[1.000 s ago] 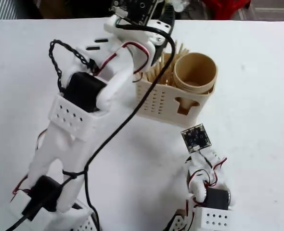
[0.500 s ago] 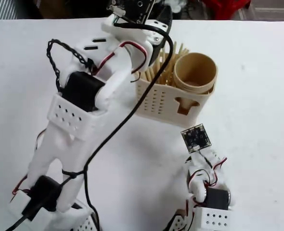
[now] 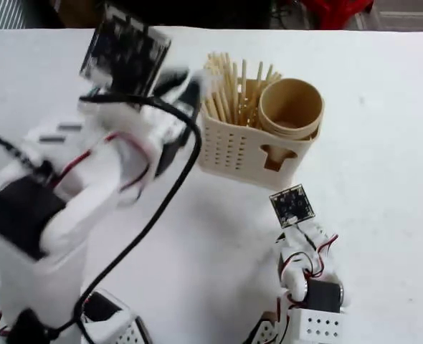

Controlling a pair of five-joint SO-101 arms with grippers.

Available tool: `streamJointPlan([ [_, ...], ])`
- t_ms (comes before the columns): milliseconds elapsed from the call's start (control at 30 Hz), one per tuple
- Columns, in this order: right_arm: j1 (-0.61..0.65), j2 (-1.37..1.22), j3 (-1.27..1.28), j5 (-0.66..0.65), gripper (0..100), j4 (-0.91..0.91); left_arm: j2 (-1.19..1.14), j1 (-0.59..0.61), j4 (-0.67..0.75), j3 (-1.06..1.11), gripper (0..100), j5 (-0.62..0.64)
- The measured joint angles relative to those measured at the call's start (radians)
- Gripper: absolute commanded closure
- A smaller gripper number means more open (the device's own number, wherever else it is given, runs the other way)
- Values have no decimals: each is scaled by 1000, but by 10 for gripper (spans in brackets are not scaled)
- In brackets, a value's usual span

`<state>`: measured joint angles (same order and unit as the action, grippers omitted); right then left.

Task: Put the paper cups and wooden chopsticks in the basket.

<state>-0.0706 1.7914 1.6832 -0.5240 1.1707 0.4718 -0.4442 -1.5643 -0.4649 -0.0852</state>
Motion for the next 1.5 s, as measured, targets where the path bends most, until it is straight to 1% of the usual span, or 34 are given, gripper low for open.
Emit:
streamJointPlan([
  [67,0,0,0,0,961,0,18,0,-132,0,936,0],
  [100,0,0,0,0,961,0,25,0,-176,2,936,0],
  [167,0,0,0,0,961,0,38,3,-209,46,936,0],
  [267,0,0,0,0,961,0,74,35,-210,218,936,0],
  [400,0,0,0,0,961,0,152,95,-107,537,936,0],
  [533,0,0,0,0,961,0,302,193,120,910,932,0],
  [633,0,0,0,0,961,0,436,250,350,1226,933,0],
  [800,0,0,0,0,961,0,683,339,776,1738,935,0],
  [900,0,0,0,0,961,0,839,431,987,1984,936,0],
  [967,0,0,0,0,961,0,941,496,1091,2117,936,0],
  [1033,0,0,0,0,961,0,1023,559,1097,2156,936,0],
  [1133,0,0,0,0,961,0,1119,647,1026,2165,936,0],
  [1300,0,0,0,0,961,0,1192,769,810,2170,935,0],
  [1400,0,0,0,0,961,0,1203,827,671,2170,935,0],
  [1500,0,0,0,0,961,0,1203,867,562,2170,935,0],
])
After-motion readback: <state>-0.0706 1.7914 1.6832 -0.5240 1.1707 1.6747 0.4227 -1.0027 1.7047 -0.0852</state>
